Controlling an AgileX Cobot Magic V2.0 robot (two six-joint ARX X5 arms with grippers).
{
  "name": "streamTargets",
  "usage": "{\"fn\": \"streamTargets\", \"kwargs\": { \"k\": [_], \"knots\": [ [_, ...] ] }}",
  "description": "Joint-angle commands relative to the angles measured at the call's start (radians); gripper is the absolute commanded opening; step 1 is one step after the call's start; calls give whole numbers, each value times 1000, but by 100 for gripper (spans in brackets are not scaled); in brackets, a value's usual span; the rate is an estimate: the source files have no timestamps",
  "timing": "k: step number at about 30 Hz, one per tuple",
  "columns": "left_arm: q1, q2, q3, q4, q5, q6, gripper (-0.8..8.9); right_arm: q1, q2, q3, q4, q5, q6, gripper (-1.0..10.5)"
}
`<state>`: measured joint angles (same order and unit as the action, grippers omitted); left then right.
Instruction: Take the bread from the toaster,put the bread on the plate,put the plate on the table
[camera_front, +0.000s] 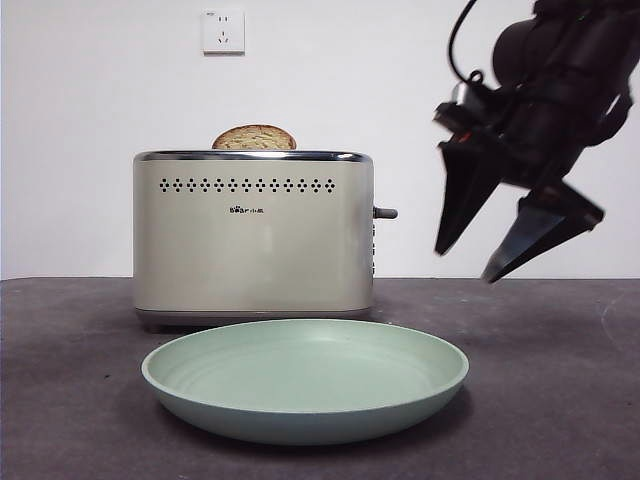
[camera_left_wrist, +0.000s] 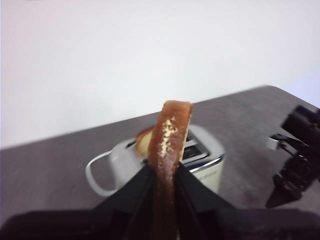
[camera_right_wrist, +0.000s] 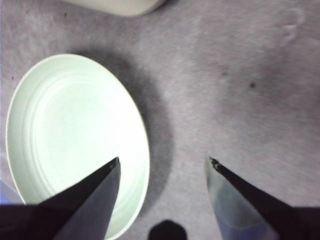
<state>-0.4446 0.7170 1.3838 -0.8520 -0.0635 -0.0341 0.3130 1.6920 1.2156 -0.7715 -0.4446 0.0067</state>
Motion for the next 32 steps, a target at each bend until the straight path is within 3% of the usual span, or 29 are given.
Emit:
{"fn": "streamTargets", "kwargs": {
  "k": [1,7,15,19,23,32],
  "knots": [
    [-2,-138,-129,20,-60,-108,-9,32,43,-2,10,-1,-16,284],
    [-2,-313,-219,-25,-122,-170,-9,89,129,-2,39,0,-16,284],
    [-1,-382,-219,-113,-145,-203,-9,109,204,-3,41,4,-16,270],
    [-1,-382,-219,-137,-146,-203,-9,109,204,-3,45,6,-16,-4],
    [-1,-380,-219,-132,-138,-222,-9,109,201,-3,44,6,-14,-12],
    [-2,-248,-219,-18,111,-230,-9,114,66,-3,44,6,16,-12]
  ]
}}
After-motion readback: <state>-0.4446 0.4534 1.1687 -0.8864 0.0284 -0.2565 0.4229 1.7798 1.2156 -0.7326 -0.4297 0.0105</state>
